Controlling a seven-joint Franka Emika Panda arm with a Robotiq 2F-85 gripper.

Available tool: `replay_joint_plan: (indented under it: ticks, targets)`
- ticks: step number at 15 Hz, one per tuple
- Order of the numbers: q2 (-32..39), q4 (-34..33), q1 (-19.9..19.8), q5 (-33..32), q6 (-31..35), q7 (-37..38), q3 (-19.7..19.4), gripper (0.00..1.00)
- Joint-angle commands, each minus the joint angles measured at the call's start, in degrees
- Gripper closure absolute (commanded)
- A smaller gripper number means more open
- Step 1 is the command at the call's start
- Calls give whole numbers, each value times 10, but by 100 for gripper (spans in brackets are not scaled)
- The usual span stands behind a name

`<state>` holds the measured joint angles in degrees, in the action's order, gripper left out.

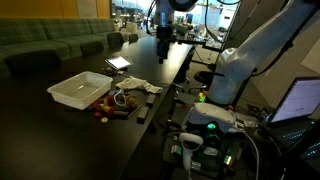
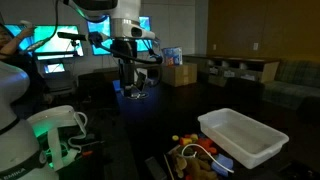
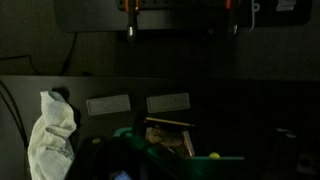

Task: Pick up the towel from the countertop, sweep the objects to the left and put the towel in the container.

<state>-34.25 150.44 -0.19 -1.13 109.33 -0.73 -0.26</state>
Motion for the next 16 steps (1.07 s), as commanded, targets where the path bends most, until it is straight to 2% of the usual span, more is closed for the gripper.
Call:
replay_joint_plan:
  ticks: [1,10,14,16]
  targets:
    - [0,-2,0,0,-1,0,0,0]
    - [4,-5,0,-1,5,-1,0,0]
    - [51,-11,-3,-9,73,-10,-3,0]
    - [116,-17,-8,-19,158,-30,-16,0]
